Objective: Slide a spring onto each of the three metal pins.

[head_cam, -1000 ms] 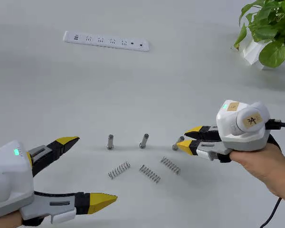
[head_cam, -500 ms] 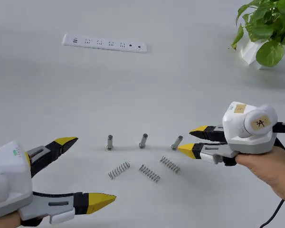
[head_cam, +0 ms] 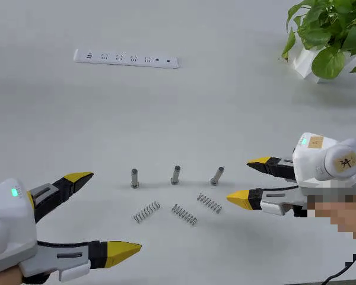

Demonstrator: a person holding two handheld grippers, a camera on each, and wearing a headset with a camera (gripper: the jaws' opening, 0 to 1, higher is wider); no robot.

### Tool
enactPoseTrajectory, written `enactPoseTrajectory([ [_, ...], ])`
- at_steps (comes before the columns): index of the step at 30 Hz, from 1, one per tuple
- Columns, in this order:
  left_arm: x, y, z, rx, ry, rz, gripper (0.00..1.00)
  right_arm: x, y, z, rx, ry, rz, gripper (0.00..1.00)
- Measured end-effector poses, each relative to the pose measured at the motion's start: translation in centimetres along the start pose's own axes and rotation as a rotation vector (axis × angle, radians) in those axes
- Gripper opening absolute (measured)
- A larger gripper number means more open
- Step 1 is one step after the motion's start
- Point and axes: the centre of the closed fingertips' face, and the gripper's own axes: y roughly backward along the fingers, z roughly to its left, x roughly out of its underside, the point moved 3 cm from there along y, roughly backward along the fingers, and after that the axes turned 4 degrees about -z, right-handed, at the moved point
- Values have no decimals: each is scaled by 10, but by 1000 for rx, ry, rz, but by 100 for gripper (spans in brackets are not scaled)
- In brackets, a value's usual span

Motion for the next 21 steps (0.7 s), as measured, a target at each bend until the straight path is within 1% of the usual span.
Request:
enactPoseTrajectory([
  [2,0,1,-1,1,-6,5,95,0,3,3,-13,-1,-17,60],
  [6,0,1,-3,0,-18,17,95,3,7,10,-53,18,-45,71],
  [8,-1,1,-3,-3,-24,20,94,5,10,12,-68,23,-53,74],
  [12,-2,1,-5,-2,-31,28,93,10,15,12,-74,27,-64,78],
  [15,1,0,-9,8,-56,61,93,13,20,11,-73,32,-85,82],
  [16,3,0,-10,11,-67,82,92,15,21,10,-70,31,-94,83],
  [18,6,0,-10,14,-91,108,90,19,25,8,-69,29,-99,84],
  [21,10,-4,-10,21,-95,142,85,25,29,6,-62,26,-94,84],
])
